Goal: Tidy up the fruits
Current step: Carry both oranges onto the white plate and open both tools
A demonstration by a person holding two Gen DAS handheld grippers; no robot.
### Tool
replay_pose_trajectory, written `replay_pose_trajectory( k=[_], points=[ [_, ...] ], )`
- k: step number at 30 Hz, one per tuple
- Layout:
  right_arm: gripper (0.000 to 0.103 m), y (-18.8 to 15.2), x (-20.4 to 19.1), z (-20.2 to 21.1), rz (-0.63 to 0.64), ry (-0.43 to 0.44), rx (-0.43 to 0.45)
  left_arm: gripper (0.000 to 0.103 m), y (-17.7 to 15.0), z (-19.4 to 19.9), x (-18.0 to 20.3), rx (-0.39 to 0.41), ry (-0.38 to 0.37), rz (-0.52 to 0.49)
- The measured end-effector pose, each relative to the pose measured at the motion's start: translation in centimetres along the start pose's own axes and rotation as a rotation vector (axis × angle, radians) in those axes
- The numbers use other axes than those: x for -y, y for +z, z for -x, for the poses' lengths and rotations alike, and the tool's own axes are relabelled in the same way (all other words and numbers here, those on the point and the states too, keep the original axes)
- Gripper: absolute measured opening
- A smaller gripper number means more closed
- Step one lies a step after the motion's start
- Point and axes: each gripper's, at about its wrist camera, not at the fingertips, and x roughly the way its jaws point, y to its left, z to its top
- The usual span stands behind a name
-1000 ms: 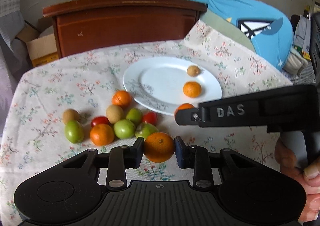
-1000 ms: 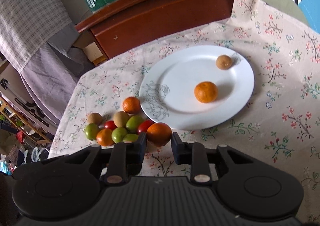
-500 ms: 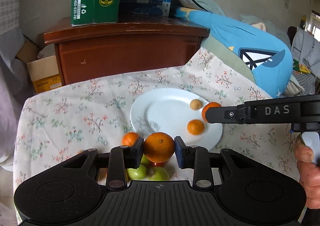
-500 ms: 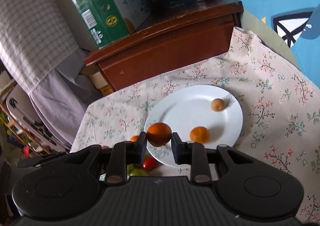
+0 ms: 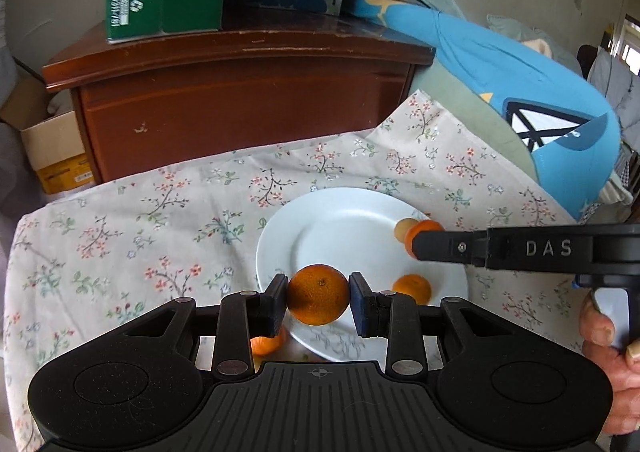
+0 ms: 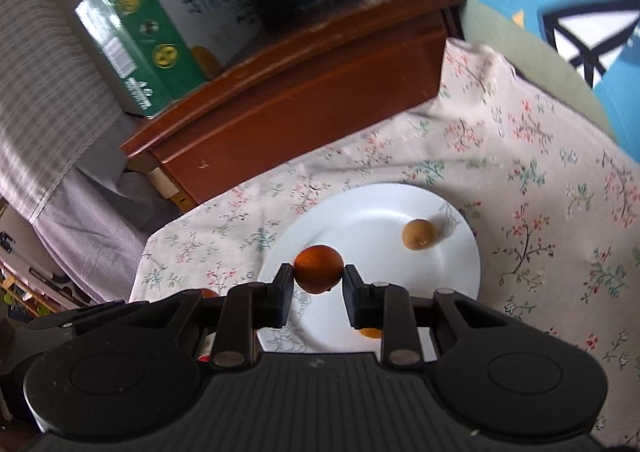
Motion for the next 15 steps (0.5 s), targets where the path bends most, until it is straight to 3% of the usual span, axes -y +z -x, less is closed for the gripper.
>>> replay_pose_trajectory(
  k=[15],
  points=[
    [0.027,0.1,2.2,-3.3,-0.057,-0.063,-0.045,0.03,0.3,-5.1,-0.9,-0.081,-0.015,0.009]
  ],
)
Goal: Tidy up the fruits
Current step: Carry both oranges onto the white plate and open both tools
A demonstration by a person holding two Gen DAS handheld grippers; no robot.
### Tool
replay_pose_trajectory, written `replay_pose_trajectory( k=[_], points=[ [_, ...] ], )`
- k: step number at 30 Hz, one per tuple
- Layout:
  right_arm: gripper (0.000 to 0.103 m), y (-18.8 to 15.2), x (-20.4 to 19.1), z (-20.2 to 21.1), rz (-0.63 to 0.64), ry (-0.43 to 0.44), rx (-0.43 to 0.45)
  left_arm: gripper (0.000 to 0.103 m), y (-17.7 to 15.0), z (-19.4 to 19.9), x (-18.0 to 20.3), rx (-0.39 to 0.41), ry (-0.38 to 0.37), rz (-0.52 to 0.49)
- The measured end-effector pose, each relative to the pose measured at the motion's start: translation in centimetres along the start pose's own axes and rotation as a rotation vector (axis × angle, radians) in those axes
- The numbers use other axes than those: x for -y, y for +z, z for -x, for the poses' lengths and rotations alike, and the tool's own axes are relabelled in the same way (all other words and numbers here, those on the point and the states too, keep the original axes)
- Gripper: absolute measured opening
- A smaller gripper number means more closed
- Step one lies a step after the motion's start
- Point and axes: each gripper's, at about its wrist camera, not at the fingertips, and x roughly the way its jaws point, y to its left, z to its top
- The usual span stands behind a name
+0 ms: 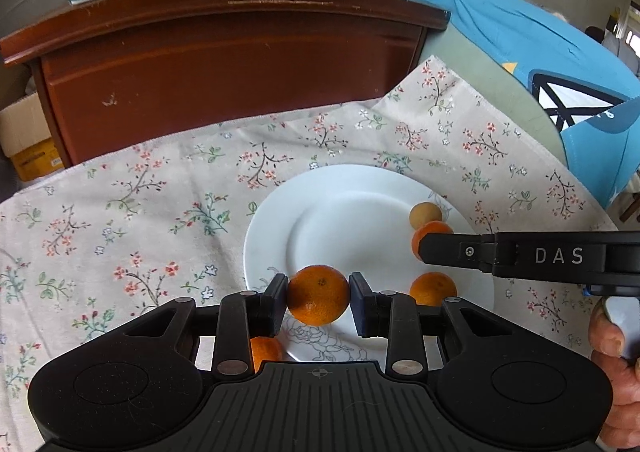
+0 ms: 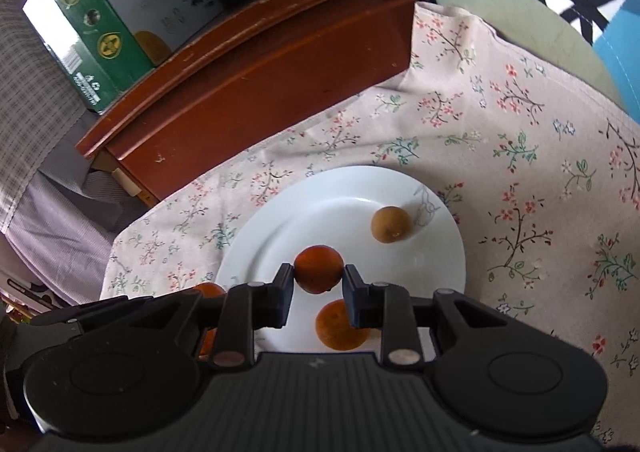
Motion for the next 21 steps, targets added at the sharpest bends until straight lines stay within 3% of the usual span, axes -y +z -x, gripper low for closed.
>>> replay_pose_trajectory(
  k=[8,10,11,12,21],
  points=[
    [0.03,0.0,0.3,-0.2,-0.017,-0.012,0.009,0.034,0.6,0.0,0.4,0.019,0.006,-0.008],
    [0.031,0.1,0.4,0.0,-0.025,-0.004,0.014,0.049,0.8,0.7,0.3,0.036,0.017,0.003],
    [0.032,0.2,0.4,0.1,-0.032,-0.003,0.017,0.065,0.9,1.1,0.2,0.047,0.03,0.011],
    [0.034,0.2,0.4,0.2,-0.039,0.0,0.019,0.074,1.0,1.4,0.2,0.059,0.043,0.017],
    [0.036,-0.2,-0.7,0.7,-0.01,0.04,0.006,0.079,1.3,2.8,-1.0,0.028,0.095,0.02]
  ],
)
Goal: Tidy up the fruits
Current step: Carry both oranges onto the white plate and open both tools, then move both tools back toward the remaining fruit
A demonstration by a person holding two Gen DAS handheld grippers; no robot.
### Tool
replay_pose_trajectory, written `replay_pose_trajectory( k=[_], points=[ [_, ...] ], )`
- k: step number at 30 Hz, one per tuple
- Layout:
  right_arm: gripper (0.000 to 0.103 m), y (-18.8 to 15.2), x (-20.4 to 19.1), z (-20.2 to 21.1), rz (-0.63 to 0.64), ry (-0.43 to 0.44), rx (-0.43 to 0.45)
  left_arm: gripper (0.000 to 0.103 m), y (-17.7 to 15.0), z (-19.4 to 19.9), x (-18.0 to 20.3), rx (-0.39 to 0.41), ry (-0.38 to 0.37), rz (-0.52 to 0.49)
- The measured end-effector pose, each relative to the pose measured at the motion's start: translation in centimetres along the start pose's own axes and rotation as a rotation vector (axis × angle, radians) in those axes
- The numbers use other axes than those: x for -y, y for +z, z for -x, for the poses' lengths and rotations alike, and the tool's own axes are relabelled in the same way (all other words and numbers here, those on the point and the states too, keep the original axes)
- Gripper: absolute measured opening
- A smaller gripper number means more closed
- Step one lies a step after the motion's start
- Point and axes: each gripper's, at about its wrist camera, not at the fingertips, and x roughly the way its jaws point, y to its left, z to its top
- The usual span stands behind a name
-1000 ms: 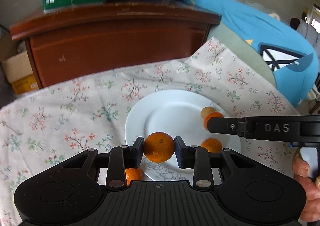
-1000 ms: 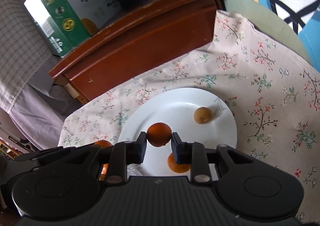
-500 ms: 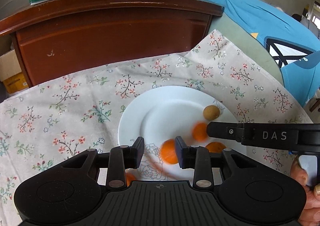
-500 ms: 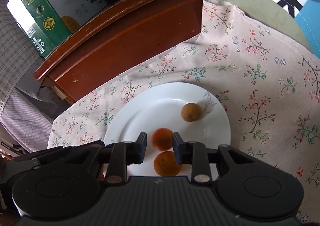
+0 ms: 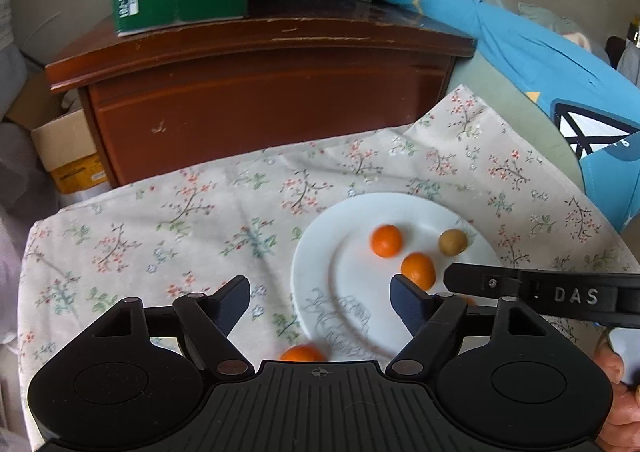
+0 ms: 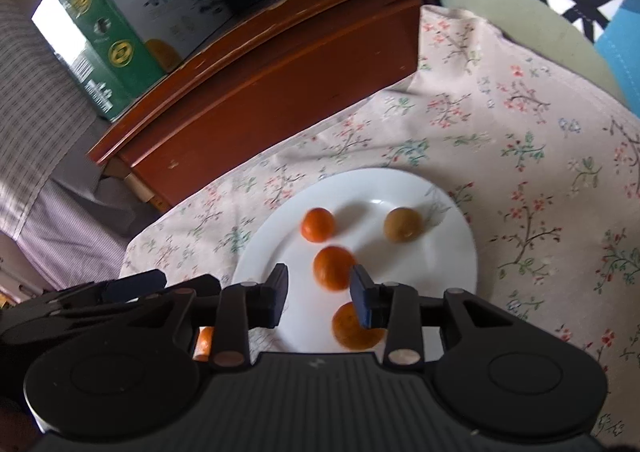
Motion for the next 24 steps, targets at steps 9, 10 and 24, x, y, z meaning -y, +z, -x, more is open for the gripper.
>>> replay_pose_trajectory(
  k=[9,10,24],
  points=[
    [0.037,-0.8,-1.4,0.1,0.07,0.017,-0.009,0.079,0.0,1.4,-2.4,-0.009,0.038,0.045],
    [0.037,-1.0,-1.6,0.2,0.076,0.021,-0.01,0.079,0.0,1.5,-2.6,-0.008,0.045,0.047],
    [0.038,-3.3,-3.9,0.7,0.174,0.072,-0.06,0.079,-2.5,4.5,-5.8,-0.012,0.093,0.12]
  ],
)
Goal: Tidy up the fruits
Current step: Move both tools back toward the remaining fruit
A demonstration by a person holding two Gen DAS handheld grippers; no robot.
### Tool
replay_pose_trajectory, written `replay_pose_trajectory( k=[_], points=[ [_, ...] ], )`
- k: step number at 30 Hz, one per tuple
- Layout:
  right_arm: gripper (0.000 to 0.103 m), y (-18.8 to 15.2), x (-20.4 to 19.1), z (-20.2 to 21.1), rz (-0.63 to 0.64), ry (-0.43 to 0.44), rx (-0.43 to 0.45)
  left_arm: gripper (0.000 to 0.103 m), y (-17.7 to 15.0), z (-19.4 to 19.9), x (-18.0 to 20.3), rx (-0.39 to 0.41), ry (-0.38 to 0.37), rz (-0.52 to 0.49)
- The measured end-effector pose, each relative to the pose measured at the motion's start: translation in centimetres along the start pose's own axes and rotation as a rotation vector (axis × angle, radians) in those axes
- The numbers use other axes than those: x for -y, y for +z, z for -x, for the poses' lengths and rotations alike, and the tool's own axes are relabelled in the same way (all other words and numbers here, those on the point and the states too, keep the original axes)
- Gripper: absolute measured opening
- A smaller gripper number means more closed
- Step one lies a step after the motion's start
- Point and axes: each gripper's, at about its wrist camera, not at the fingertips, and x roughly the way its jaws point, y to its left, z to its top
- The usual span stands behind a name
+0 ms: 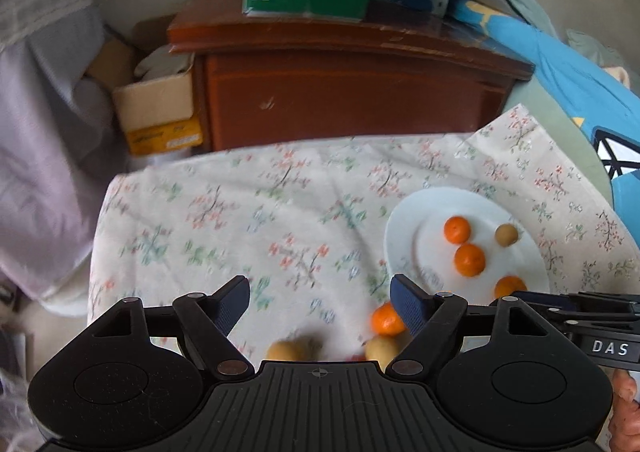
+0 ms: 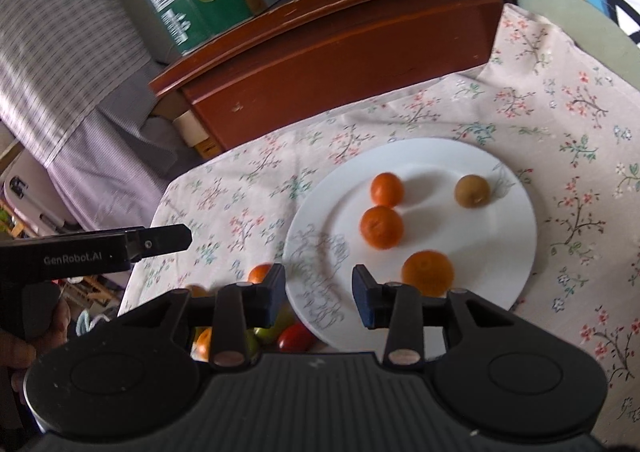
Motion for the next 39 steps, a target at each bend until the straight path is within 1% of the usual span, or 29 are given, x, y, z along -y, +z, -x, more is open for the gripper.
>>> replay_pose_trajectory(
  k=[3,7,11,17,23,29,36,37,38,39],
  points=[
    [0.038,-0.6,-0.6,0.1,0.023,0.014,-0.014,0.079,-1.0,0.0,-0.4,-0.025,0.025,0.005],
    [0.038,-1.5,-1.5,0.4,0.06,0.031,-0.029,0.079,-2.4,-0.1,-1.0,-0.062,0.035,0.027],
    [0.038,-2.6,-2.1,0.4,0.093,0.047,-0.051,0.079,-3.3,-0.3,-1.4,-0.083,0.049,0.037],
    [0.039,-4.0,-3.1,-0.1,0.14,0.06,-0.09,0.079,-4.3,-0.9,-1.8,-0.119,0.062,0.036],
    [0.041,-4.9,-4.3,-0.9,0.232,0.047,-0.114,0.079,-5.3,-1.6,-2.1,-0.153,0.055,0.057],
    [0.041,-5.5,-4.8,-1.8,0.284,0.02,-0.127,0.078,-5.5,-1.9,-2.6,-0.142,0.049,0.086],
    [0.042,-5.6,-4.9,-2.2,0.298,-0.002,-0.114,0.075,-5.6,-2.1,-2.6,-0.123,0.034,0.107],
    [0.041,-5.6,-4.9,-2.2,0.297,-0.004,-0.114,0.073,-5.6,-2.1,-2.7,-0.122,0.026,0.114],
    [0.039,-5.5,-4.8,-2.3,0.297,-0.007,-0.113,0.067,-5.7,-2.1,-2.7,-0.122,0.013,0.119],
    [0.039,-5.6,-4.8,-2.2,0.3,-0.009,-0.115,0.065,-5.7,-2.1,-2.7,-0.124,0.003,0.123]
  ],
)
